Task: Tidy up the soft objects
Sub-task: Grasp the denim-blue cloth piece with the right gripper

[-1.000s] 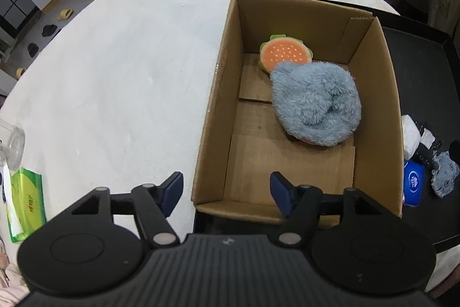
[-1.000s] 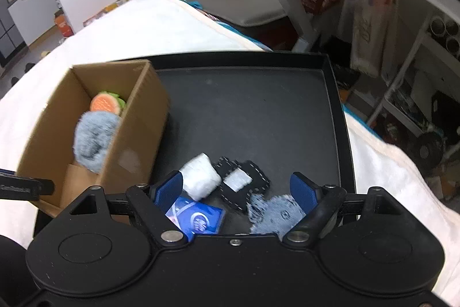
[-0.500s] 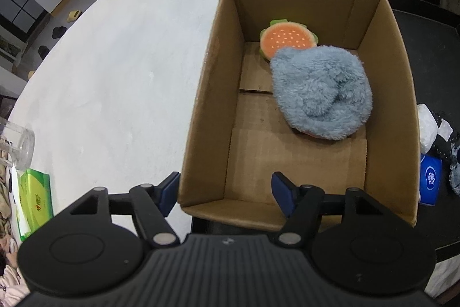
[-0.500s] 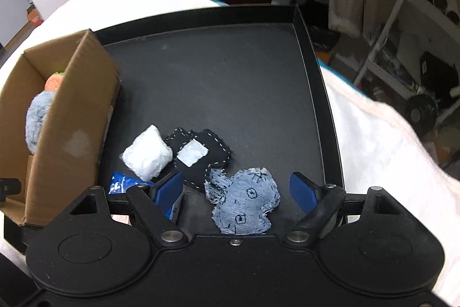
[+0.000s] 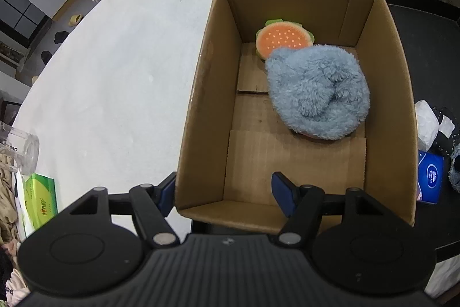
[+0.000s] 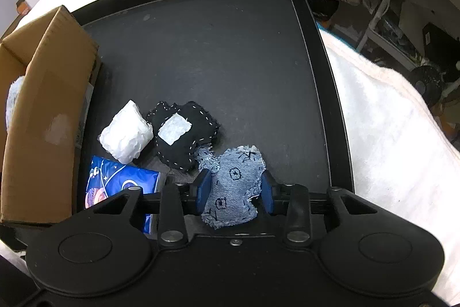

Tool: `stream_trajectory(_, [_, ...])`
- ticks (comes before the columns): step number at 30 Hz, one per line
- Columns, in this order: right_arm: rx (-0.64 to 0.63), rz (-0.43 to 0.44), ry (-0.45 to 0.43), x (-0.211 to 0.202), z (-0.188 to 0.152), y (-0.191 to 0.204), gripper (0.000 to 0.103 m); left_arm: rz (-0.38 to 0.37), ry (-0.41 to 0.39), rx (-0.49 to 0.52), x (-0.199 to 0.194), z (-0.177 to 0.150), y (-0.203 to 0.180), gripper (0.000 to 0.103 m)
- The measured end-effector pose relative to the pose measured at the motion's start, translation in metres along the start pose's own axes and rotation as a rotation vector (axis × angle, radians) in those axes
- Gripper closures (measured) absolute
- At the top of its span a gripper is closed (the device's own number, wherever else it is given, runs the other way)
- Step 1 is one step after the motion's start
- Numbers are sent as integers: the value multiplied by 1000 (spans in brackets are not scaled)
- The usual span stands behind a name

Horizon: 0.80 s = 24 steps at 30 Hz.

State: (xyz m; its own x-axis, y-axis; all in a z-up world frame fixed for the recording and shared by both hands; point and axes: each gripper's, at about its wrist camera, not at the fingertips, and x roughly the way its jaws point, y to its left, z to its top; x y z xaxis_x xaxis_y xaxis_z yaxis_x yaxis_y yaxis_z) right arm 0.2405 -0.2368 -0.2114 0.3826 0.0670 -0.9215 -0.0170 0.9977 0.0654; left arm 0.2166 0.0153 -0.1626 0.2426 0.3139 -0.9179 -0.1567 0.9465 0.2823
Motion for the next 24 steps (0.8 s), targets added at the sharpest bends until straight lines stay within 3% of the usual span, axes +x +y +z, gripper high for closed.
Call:
stream_trajectory(8, [-34, -20, -50, -13, 1, 6, 74, -7, -20, -19, -7, 0, 7, 35])
stream_trajectory(13, [-41, 1, -60, -24, 1, 9, 85, -20, -26, -41, -10, -1, 15, 35])
stream_trajectory(24, [-50, 3, -97, -38, 0, 13, 93, -50, -40, -64, -13, -6, 26, 35])
